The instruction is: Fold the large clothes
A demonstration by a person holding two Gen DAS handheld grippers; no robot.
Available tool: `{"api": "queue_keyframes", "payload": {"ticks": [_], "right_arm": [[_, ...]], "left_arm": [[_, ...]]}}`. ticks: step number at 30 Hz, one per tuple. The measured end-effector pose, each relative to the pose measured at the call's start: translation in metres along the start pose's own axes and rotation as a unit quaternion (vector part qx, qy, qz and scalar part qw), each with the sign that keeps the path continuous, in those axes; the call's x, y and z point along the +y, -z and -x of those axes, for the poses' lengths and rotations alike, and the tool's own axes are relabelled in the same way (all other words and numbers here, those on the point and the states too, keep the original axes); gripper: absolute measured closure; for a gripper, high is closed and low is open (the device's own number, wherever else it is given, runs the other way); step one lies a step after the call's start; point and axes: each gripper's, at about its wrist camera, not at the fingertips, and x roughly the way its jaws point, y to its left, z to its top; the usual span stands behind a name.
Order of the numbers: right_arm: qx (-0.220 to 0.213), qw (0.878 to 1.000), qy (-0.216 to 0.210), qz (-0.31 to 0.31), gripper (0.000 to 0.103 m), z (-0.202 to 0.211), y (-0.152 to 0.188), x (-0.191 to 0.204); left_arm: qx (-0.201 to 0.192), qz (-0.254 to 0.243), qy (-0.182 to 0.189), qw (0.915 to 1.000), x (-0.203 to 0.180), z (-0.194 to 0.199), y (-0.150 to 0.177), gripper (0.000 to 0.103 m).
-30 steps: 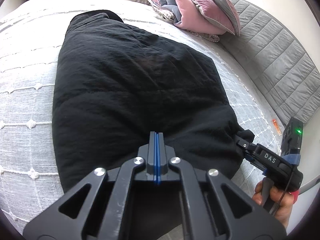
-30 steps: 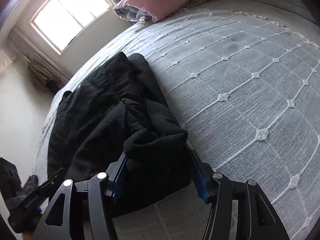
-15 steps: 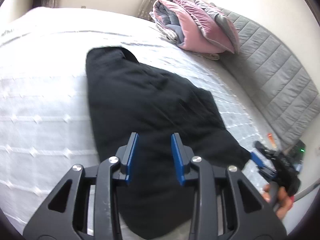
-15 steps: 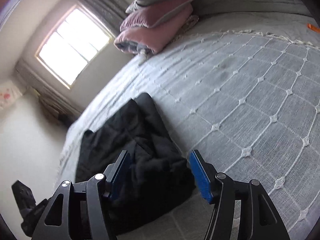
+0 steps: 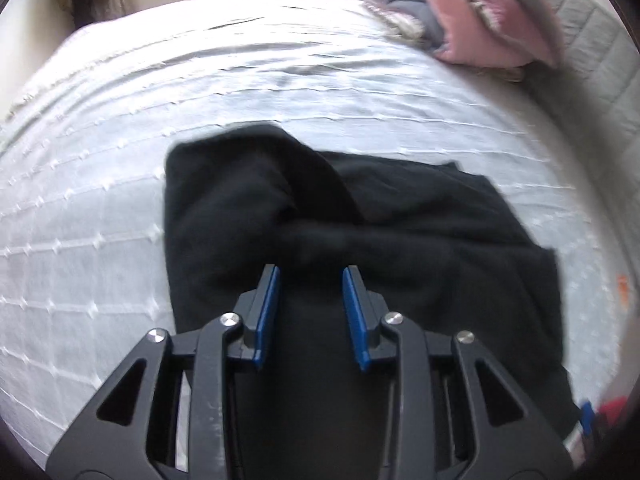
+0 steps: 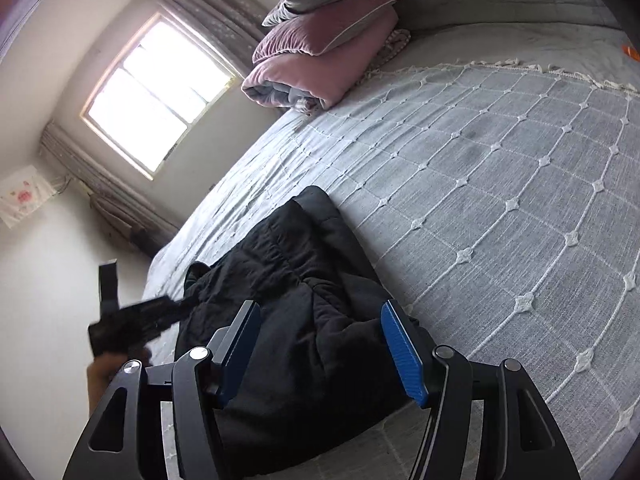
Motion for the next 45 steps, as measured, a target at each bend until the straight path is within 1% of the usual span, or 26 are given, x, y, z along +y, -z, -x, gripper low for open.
{"api": "queue_keyframes", "payload": {"ticks": [3, 5, 6, 8, 9, 10, 12, 14, 15, 17, 18, 19, 21, 23, 26, 27, 29, 31, 34, 35, 37, 38, 39, 41, 43, 45], "right_arm": [[0.018, 0.999, 0.022, 0.013, 0.039, -0.008, 0.002, 0.001], [0.049, 0.997, 0.049, 0.015, 0.039, -0.022, 0.005, -0.002], [0.056, 0.997, 0.056, 0.014, 0.039, -0.026, 0.007, -0.003], [0.059, 0.996, 0.070, 0.021, 0.039, -0.030, 0.009, -0.002], [0.057, 0.995, 0.076, 0.027, 0.039, -0.030, 0.010, 0.000], [0.057, 0.995, 0.079, 0.029, 0.039, -0.031, 0.011, 0.001], [0.051, 0.995, 0.082, 0.026, 0.039, -0.029, 0.011, 0.003], [0.044, 0.996, 0.079, 0.023, 0.039, -0.025, 0.011, 0.004], [0.041, 0.996, 0.078, 0.021, 0.039, -0.024, 0.011, 0.004], [0.039, 0.996, 0.073, 0.011, 0.039, -0.023, 0.010, 0.003], [0.039, 0.997, 0.072, 0.008, 0.039, -0.023, 0.010, 0.002], [0.040, 0.996, 0.073, 0.007, 0.039, -0.023, 0.010, 0.002], [0.047, 0.996, 0.076, 0.013, 0.039, -0.027, 0.011, 0.002], [0.050, 0.995, 0.084, 0.019, 0.039, -0.029, 0.011, 0.004], [0.046, 0.995, 0.091, 0.022, 0.036, -0.033, 0.014, 0.007], [0.046, 0.994, 0.093, 0.023, 0.035, -0.035, 0.015, 0.007], [0.046, 0.994, 0.093, 0.027, 0.034, -0.036, 0.015, 0.007], [0.046, 0.995, 0.083, 0.019, 0.034, -0.035, 0.013, 0.001], [0.041, 0.997, 0.057, -0.011, 0.034, -0.030, 0.010, -0.009], [0.040, 0.998, 0.051, -0.018, 0.034, -0.029, 0.009, -0.011], [0.038, 0.998, 0.044, -0.022, 0.034, -0.026, 0.009, -0.012], [0.038, 0.998, 0.040, -0.020, 0.034, -0.025, 0.008, -0.011], [0.037, 0.998, 0.037, -0.019, 0.033, -0.023, 0.008, -0.011], [0.032, 0.999, 0.026, -0.022, 0.032, -0.018, 0.006, -0.013], [0.029, 0.999, 0.021, -0.028, 0.029, -0.015, 0.004, -0.016], [0.026, 0.999, 0.022, -0.036, 0.029, -0.011, 0.003, -0.022]], "left_arm": [[-0.002, -0.010, -0.020, 0.9998, -0.004, -0.019, 0.008, 0.068], [-0.010, -0.009, -0.018, 0.9998, -0.004, -0.020, 0.012, 0.068], [-0.009, -0.002, -0.008, 0.9999, -0.001, -0.018, 0.008, 0.068], [-0.001, 0.026, 0.027, 0.9993, 0.010, -0.008, -0.001, 0.068], [-0.004, 0.047, 0.048, 0.9977, 0.019, -0.001, -0.008, 0.068], [-0.019, 0.065, 0.061, 0.9959, 0.027, 0.009, -0.015, 0.068], [-0.051, 0.065, 0.050, 0.9954, 0.032, 0.024, -0.027, 0.068], [-0.053, 0.052, 0.046, 0.9962, 0.029, 0.021, -0.034, 0.068], [-0.044, 0.047, 0.043, 0.9970, 0.027, 0.013, -0.035, 0.068], [-0.001, 0.043, 0.003, 0.9991, 0.025, -0.019, -0.031, 0.068], [0.015, 0.044, -0.009, 0.9989, 0.026, -0.032, -0.026, 0.067], [0.018, 0.044, -0.016, 0.9988, 0.026, -0.043, -0.020, 0.066], [0.003, 0.051, -0.011, 0.9986, 0.030, -0.044, -0.019, 0.065], [0.007, 0.055, -0.008, 0.9984, 0.033, -0.042, -0.018, 0.064], [0.001, 0.045, -0.023, 0.9987, 0.025, -0.034, -0.019, 0.064], [-0.006, 0.051, -0.022, 0.9985, 0.026, -0.024, -0.017, 0.064], [-0.009, 0.074, 0.000, 0.9973, 0.033, -0.009, -0.013, 0.064], [-0.009, 0.082, 0.013, 0.9965, 0.036, 0.009, -0.004, 0.064], [-0.017, 0.072, 0.026, 0.9970, 0.040, 0.047, 0.026, 0.064], [-0.022, 0.068, 0.031, 0.9970, 0.043, 0.062, 0.042, 0.062], [-0.024, 0.079, 0.044, 0.9956, 0.051, 0.081, 0.070, 0.051], [-0.024, 0.092, 0.055, 0.9940, 0.055, 0.087, 0.085, 0.043], [-0.018, 0.100, 0.060, 0.9930, 0.057, 0.090, 0.097, 0.040], [0.003, 0.100, 0.066, 0.9928, 0.057, 0.093, 0.115, 0.040], [0.008, 0.113, 0.075, 0.9908, 0.056, 0.097, 0.128, 0.040], [0.009, 0.136, 0.096, 0.9860, 0.054, 0.099, 0.140, 0.040]]}}
